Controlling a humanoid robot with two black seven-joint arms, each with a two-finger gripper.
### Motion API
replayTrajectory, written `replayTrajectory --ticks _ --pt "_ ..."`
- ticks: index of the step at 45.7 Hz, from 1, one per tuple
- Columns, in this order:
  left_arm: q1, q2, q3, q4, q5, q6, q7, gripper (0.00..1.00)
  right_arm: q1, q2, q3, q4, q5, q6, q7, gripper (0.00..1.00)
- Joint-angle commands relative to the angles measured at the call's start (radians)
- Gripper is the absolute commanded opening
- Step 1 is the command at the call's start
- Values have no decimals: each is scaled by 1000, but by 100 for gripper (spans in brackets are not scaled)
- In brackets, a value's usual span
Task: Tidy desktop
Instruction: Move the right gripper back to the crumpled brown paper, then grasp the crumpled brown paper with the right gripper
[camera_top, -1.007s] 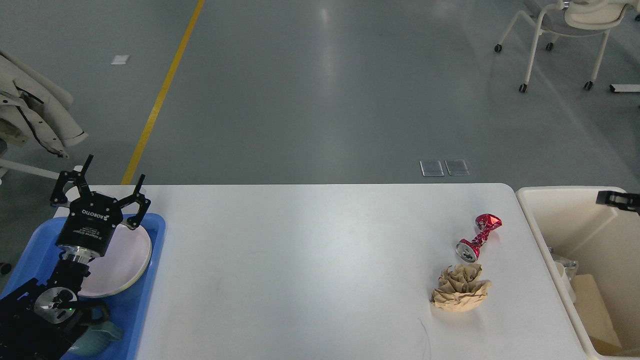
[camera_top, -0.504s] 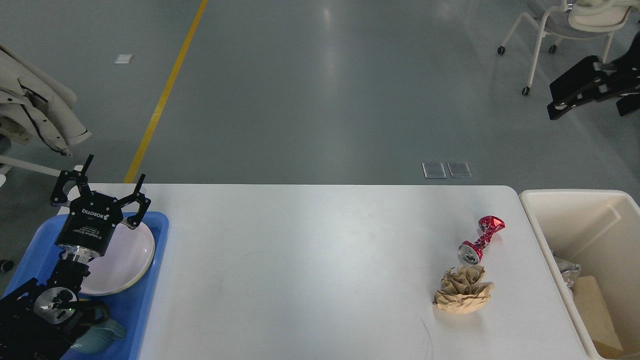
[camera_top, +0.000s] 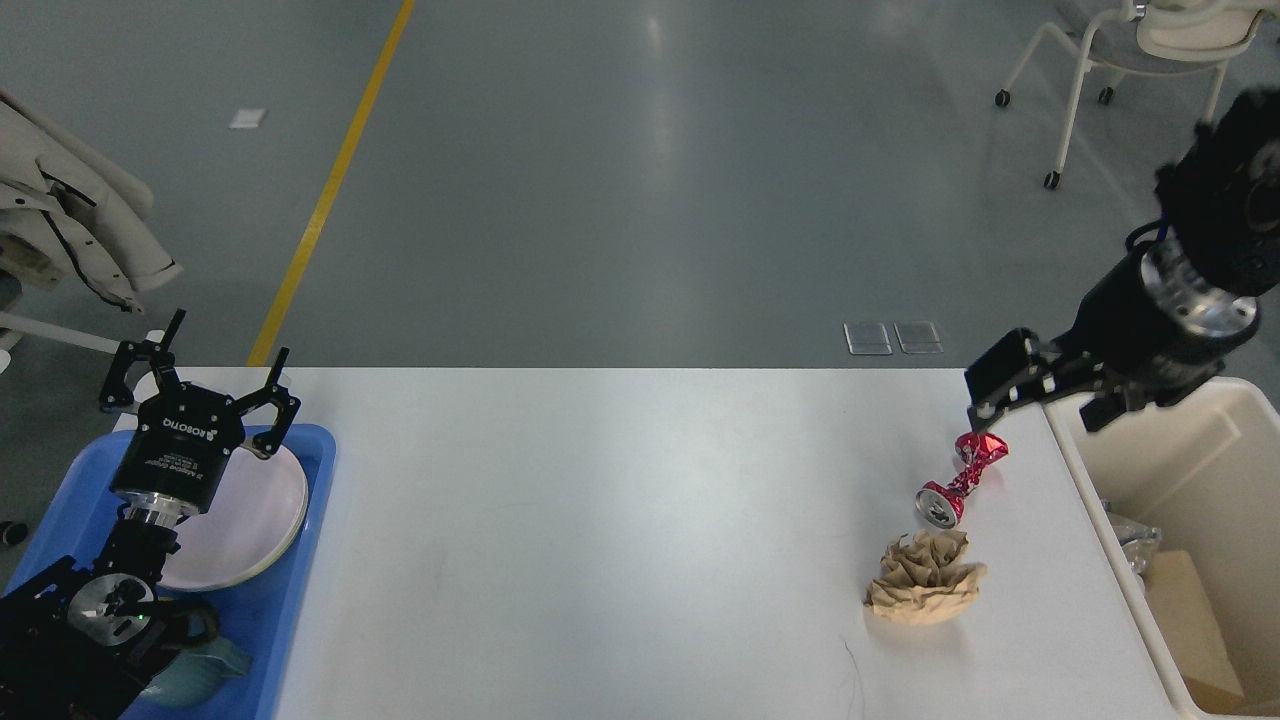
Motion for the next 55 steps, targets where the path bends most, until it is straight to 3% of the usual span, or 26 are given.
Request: replayTrajectory --ticks 1,14,28,50,52,53,54,55 --pt "0 0 2 0 0 0 0 97 -213 78 -9 -88 108 -145 -29 100" --pt "0 0 0 0 0 0 0 97 -464 112 59 -279 137 -248 -32 100" --pt "0 0 2 0 0 0 0 97 -533 112 149 -288 185 -274 -34 100" --pt "0 0 0 0 0 0 0 97 -705 178 188 -399 226 -446 -31 100" --pt "0 0 2 0 0 0 0 97 -703 173 188 -391 229 -456 -28 85" --pt "0 0 2 0 0 0 0 97 -702 172 186 -389 231 -461 -26 69" --pt "0 0 0 0 0 0 0 97 -700 167 183 -388 235 -465 -25 39" --pt "0 0 2 0 0 0 0 97 -695 164 182 -385 235 -464 -23 26"
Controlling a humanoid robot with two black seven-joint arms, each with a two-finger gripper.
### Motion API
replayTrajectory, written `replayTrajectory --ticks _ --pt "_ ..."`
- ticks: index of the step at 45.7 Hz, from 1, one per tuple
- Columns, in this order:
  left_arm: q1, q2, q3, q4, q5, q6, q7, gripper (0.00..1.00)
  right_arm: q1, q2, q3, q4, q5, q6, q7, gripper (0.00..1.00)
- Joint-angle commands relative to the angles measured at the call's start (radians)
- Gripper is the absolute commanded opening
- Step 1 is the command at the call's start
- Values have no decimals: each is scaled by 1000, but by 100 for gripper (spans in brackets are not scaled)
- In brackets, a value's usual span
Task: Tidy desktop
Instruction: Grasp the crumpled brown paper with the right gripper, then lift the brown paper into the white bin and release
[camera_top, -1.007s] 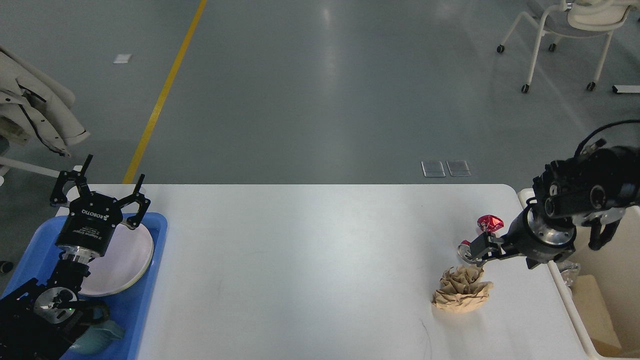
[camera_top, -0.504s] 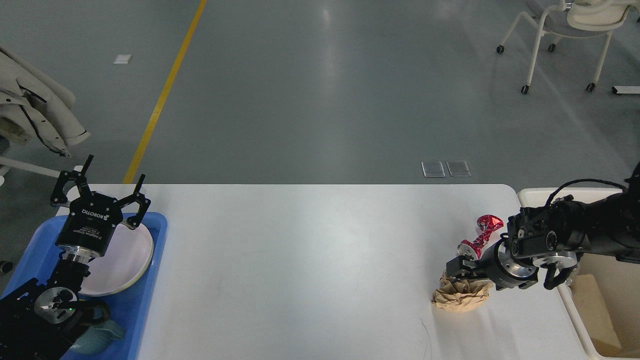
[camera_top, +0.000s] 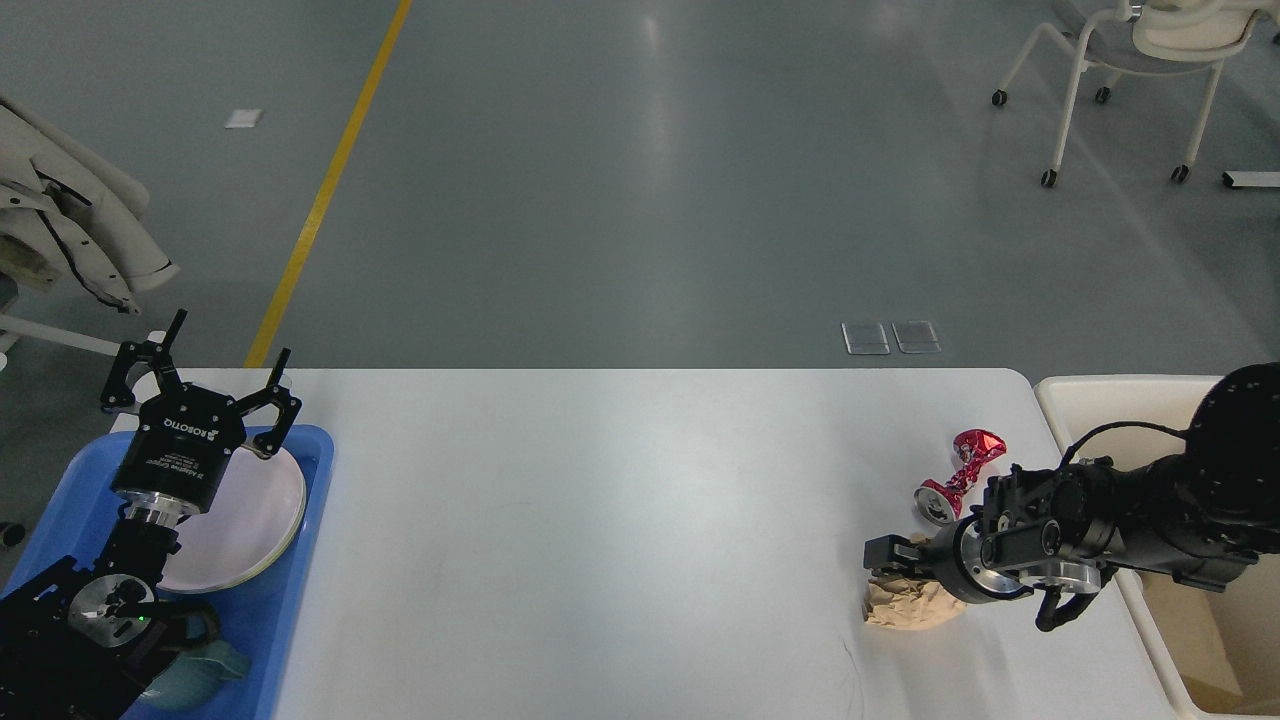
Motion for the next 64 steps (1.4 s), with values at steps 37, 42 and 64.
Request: replayTrajectory --ticks 37,42,64 --pt "0 0 -1 0 0 0 2 97 1362 -289 -327 426 -61 757 26 0" --pt "0 0 -1 0 1 0 2 97 1457 -309 -337 396 -121 856 29 0" --pt "0 0 -1 0 0 0 0 97 582 -456 -431 13 -356 256 23 0"
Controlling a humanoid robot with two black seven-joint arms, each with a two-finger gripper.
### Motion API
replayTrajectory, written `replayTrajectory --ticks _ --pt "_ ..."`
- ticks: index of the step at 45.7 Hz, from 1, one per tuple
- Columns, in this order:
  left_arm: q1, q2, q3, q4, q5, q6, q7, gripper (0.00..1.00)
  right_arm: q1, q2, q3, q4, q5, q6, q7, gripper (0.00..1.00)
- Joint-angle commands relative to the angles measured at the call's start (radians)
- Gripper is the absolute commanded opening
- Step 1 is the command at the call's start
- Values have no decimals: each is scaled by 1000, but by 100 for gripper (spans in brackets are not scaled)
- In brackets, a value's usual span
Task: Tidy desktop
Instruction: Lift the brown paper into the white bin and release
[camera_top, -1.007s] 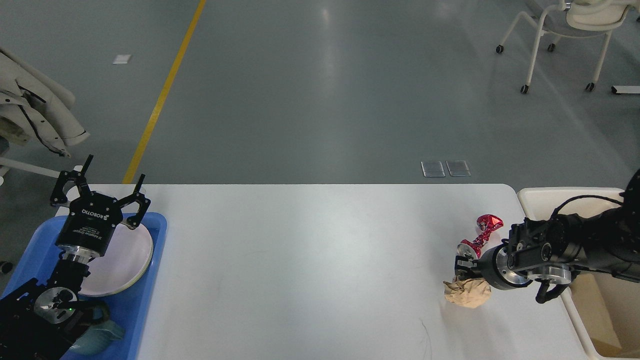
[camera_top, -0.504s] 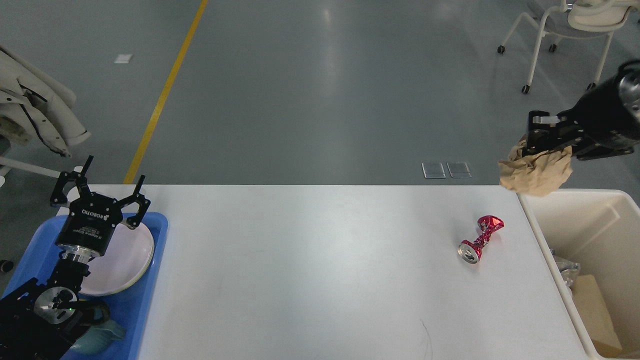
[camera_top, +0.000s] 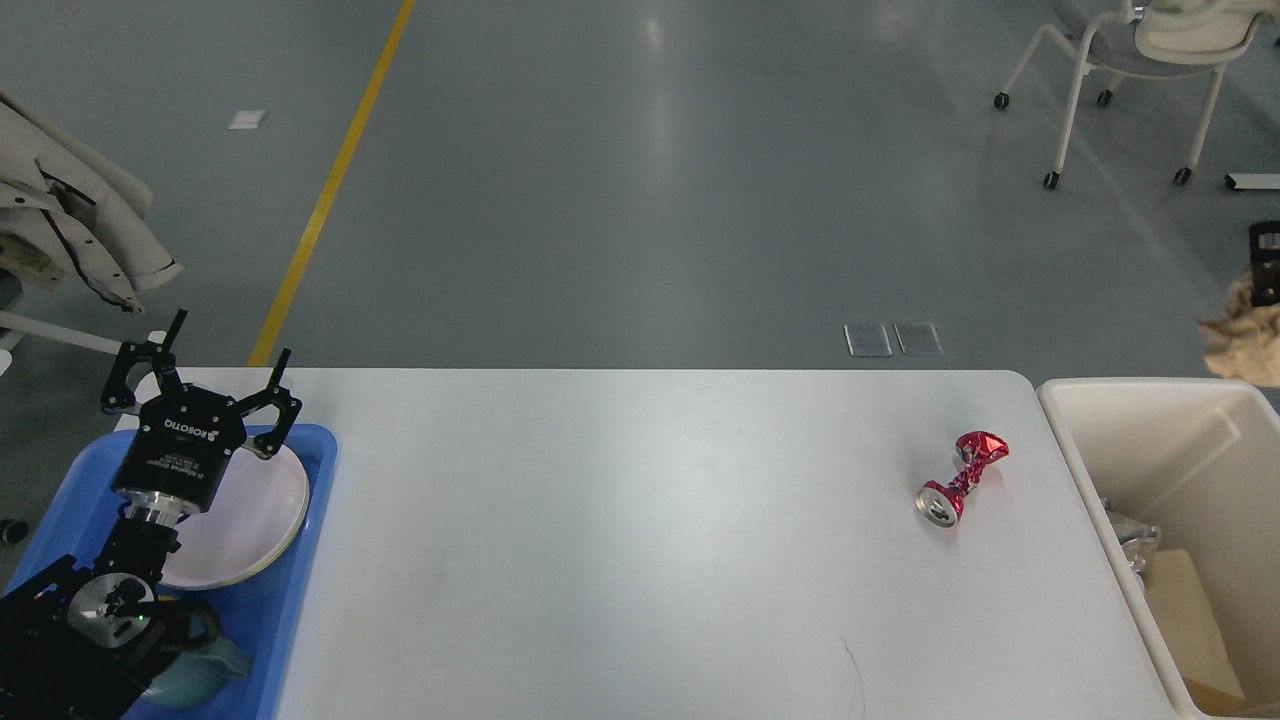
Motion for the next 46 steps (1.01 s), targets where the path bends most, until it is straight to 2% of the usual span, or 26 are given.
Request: replayTrajectory --ticks 1,5,8,12,16,17,18,19,20,21,46 --pt "0 0 0 0 0 0 -2 97 -451 -33 54 -240 -10 -233 -1 0" --pt "0 0 0 0 1 0 -2 97 -762 -34 176 -426 17 -346 -3 0" --pt "0 0 2 0 0 0 -2 97 -1004 -19 300 -593 71 -380 -3 0" --pt "0 0 2 0 0 0 -2 97 -1259 8 457 -809 108 -394 -3 0" --pt "0 0 2 0 0 0 -2 97 -1436 91 587 -977 121 -399 -3 1" --pt "0 0 2 0 0 0 -2 97 -1462 107 612 -1008 121 -400 -3 11" --pt "0 0 0 0 0 0 -2 97 -1481 114 636 -1031 121 -400 -3 25" --pt "0 0 2 0 0 0 -2 97 -1491 122 658 -1037 121 -400 -3 49" --pt "0 0 2 0 0 0 -2 97 -1496 124 678 -1039 121 -400 -4 84" --pt "0 0 2 0 0 0 -2 97 -1498 125 695 -1037 121 -400 -6 100" --pt "0 0 2 0 0 0 -2 97 -1485 113 718 -1035 120 -397 -6 100"
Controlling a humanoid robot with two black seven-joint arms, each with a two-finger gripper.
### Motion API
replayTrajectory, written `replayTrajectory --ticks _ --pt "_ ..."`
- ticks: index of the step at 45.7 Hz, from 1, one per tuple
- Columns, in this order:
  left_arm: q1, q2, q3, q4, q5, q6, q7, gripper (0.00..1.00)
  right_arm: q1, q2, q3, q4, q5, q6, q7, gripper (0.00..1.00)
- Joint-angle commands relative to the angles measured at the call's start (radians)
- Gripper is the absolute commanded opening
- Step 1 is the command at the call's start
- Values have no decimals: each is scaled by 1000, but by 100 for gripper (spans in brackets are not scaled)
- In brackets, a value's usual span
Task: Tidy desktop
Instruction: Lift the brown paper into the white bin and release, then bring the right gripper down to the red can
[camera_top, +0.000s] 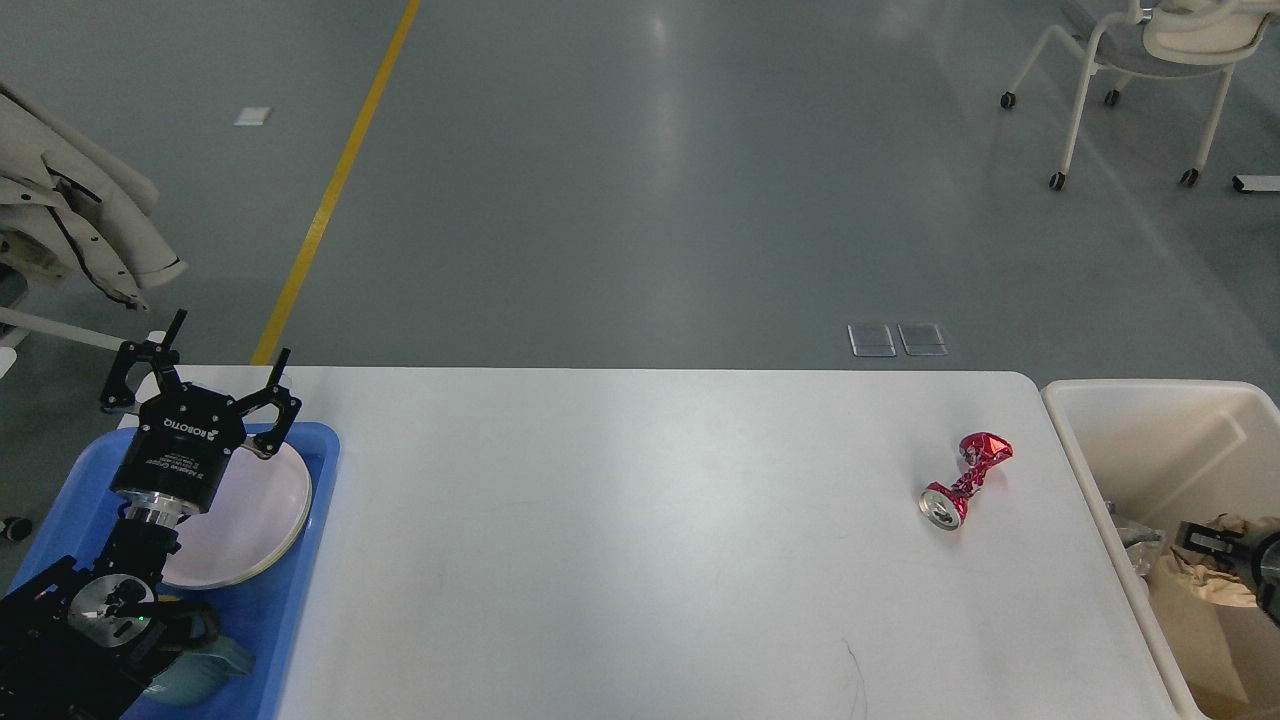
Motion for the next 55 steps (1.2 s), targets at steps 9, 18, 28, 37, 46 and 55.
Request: replayTrajectory --ticks 9,18,28,37,46,55 --pt "0 0 0 0 0 0 0 97 125 -19 -22 66 -21 26 0 100" --pt "0 0 -2 0 0 0 0 97 1003 -181 -298 696 -94 337 -7 100" --pt "0 0 -2 0 0 0 2 97 1736 14 -378 1056 -88 868 -6 100" --pt "0 0 -2 0 0 0 2 97 1796 18 -254 1045 -87 882 4 100" --pt "0 0 -2 0 0 0 2 97 1808 17 -266 1045 -87 882 2 100" --pt "0 0 -2 0 0 0 2 97 1747 23 -273 1031 -91 882 -1 100"
